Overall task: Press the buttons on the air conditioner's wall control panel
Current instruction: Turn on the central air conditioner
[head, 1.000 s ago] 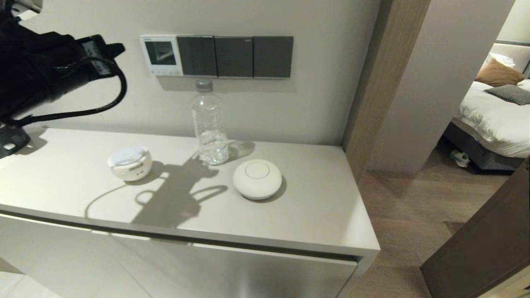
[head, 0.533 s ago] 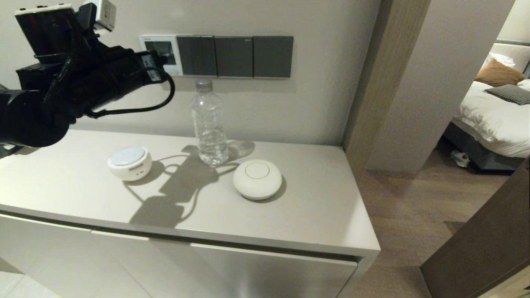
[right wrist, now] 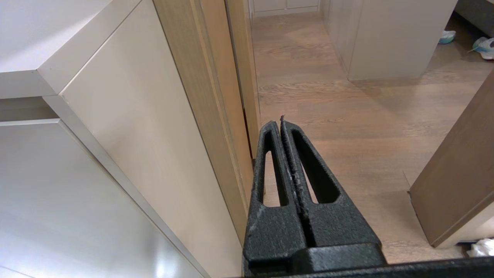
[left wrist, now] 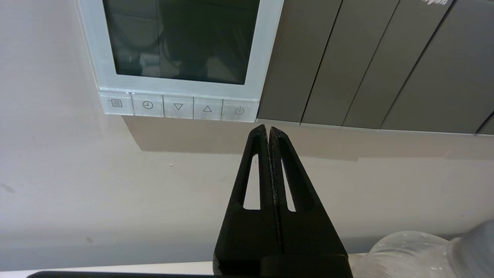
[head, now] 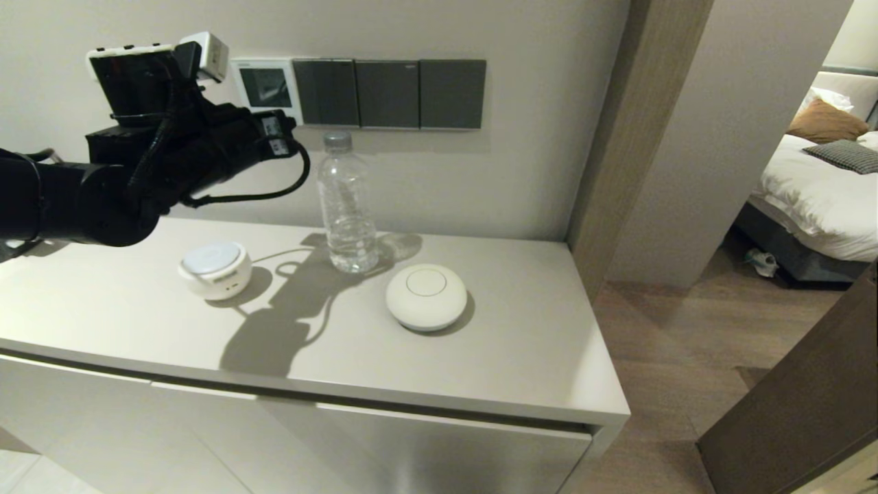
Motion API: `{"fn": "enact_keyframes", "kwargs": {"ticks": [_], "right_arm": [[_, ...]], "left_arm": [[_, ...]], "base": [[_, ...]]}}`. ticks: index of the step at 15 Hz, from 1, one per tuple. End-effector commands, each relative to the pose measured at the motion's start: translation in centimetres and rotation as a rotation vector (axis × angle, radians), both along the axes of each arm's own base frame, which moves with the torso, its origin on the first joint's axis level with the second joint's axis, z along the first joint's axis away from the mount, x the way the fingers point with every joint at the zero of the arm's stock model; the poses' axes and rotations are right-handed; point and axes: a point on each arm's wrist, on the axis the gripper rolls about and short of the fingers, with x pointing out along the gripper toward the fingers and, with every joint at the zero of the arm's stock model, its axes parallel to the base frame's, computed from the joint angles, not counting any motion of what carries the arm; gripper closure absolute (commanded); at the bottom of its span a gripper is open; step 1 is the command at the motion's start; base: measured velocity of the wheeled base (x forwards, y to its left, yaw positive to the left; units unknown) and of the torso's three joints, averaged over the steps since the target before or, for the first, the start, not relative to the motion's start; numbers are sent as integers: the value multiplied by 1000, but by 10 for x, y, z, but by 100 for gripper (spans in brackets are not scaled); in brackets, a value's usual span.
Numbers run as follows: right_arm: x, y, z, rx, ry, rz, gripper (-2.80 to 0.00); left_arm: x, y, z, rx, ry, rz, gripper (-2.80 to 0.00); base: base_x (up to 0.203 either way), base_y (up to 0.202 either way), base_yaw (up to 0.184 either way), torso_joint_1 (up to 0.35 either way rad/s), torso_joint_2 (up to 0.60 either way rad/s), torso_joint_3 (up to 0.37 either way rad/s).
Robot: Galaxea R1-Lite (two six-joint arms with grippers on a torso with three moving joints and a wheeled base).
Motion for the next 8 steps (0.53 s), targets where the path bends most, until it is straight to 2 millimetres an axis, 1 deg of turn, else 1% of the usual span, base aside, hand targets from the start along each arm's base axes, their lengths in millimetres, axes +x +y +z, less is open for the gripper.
{"fn": "enact_keyframes", "kwargs": {"ticks": [1,8], "right_arm": [[0,0,-1,0,3,0,0],[0,0,-1,0,3,0,0]], "left_arm": [[2,0,-3,0,5,0,0],[8,-2,-7,1,11,0,0]], "base": [[0,0,0,0,0,0],[0,0,0,0,0,0]]}}
